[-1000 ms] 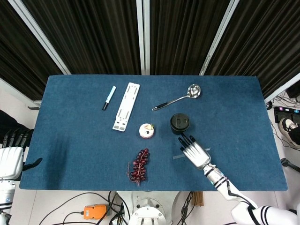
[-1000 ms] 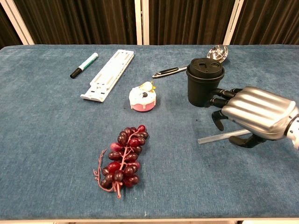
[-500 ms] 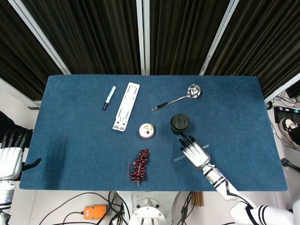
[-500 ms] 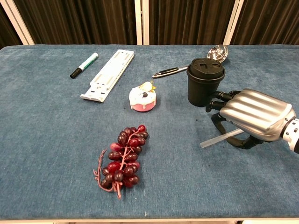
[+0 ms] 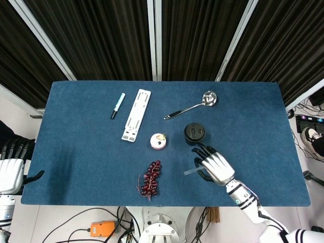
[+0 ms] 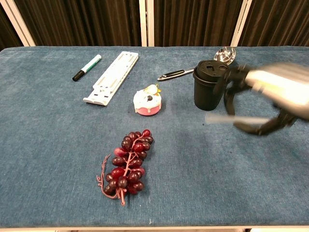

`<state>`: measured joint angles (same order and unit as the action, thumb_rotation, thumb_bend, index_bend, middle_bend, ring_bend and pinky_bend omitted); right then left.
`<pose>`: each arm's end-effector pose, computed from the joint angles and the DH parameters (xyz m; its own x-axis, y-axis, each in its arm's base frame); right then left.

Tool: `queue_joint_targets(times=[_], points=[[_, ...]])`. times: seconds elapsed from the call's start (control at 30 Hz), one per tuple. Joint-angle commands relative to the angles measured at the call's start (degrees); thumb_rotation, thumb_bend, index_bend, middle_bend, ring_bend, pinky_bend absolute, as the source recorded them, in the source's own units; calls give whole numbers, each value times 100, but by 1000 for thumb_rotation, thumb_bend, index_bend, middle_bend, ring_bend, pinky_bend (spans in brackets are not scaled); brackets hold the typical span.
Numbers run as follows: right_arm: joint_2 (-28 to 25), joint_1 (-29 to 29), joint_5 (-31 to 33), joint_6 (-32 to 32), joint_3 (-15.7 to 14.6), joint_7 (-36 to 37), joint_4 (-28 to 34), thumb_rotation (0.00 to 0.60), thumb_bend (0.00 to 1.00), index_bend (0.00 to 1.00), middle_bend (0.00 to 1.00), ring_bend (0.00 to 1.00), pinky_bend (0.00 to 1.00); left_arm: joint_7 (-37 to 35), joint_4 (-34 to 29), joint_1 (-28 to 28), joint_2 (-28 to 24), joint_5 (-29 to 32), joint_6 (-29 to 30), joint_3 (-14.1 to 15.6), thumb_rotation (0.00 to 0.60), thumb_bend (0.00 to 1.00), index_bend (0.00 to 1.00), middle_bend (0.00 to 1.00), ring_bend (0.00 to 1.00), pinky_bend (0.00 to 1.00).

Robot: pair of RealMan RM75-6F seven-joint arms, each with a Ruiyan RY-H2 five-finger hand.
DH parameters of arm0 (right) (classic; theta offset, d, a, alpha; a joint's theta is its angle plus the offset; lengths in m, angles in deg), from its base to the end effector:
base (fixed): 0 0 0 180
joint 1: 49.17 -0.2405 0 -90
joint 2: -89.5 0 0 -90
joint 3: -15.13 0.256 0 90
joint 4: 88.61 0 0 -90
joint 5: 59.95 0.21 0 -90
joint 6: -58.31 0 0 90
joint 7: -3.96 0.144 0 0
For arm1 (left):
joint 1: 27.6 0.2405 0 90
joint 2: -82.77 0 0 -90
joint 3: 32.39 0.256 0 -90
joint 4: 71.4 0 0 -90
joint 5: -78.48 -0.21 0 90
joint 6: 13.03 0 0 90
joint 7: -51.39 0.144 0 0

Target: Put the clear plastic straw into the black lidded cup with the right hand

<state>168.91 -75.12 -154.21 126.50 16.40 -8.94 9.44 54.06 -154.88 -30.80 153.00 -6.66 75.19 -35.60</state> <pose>-0.1665 -0.2357 0.0268 0.4032 -0.1640 0.9003 -0.7917 -0.5560 0.2532 -0.3348 0.1740 0.1481 0.4797 -0.0473 0.8761 0.8773 0.0431 -0.4780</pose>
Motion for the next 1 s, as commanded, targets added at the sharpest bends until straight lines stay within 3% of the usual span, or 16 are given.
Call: queue_joint_targets(times=[0.03,0.23,0.5,1.0], points=[[-547,-41,-157,503,332,1127,550,600,607,669,319,190,339,28,-34,-9,-18,-9,3,-8,600,36,131,143,69,8],[-430,-347,480,423,982,2303,392,600,607,669,336,211,342,77,-97,-8,-40,12,-14,-6,600,36,131,143,69,8],[214,-788,1254,4,1476,3121,-491,600,607,670,339,212,341,146,-141,-10,-60,71,-64,-9,600,36,131,143,69,8],[676,-1039,1588,-181,1599,3284,-1200,600,607,672,339,212,335,148,-137,-1,-60,123,-93,-14,600,36,131,143,69,8]])
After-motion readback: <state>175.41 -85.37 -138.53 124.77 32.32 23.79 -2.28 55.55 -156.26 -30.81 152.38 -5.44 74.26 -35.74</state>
